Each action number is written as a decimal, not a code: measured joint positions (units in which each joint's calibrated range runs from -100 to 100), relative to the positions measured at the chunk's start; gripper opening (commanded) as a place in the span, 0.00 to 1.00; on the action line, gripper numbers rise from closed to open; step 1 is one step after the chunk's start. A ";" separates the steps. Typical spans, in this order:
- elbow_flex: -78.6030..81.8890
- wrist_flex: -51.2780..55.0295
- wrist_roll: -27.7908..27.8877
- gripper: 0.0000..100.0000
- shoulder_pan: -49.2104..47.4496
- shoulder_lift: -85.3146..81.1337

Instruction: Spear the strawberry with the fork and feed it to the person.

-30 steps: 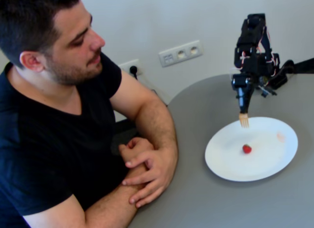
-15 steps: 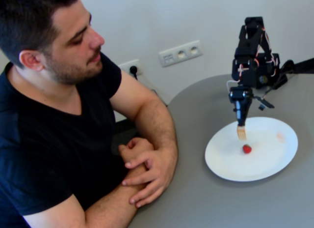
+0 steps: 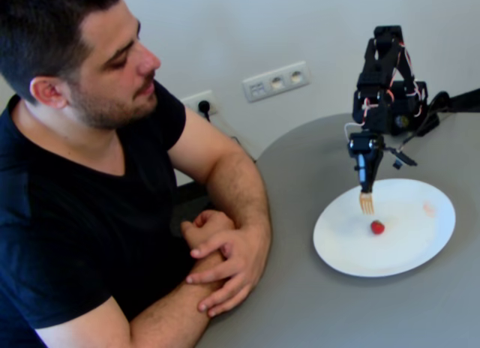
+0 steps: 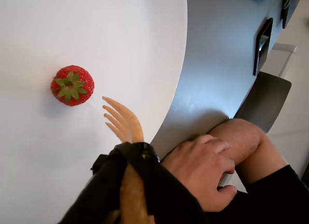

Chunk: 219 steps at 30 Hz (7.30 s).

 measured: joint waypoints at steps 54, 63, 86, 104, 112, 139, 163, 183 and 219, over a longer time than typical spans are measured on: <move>-21.47 18.88 0.21 0.02 -1.68 12.31; -21.47 18.10 -1.25 0.02 -1.17 17.36; -39.22 29.00 -1.15 0.02 -1.59 23.18; -76.27 53.71 -1.15 0.02 2.01 23.26; -86.32 54.65 1.72 0.02 6.54 23.26; -87.77 22.65 12.41 0.02 28.85 23.60; -87.77 10.38 7.51 0.01 33.21 30.68; -88.77 11.84 5.53 0.01 34.38 30.76; -88.77 10.38 2.14 0.01 35.56 30.26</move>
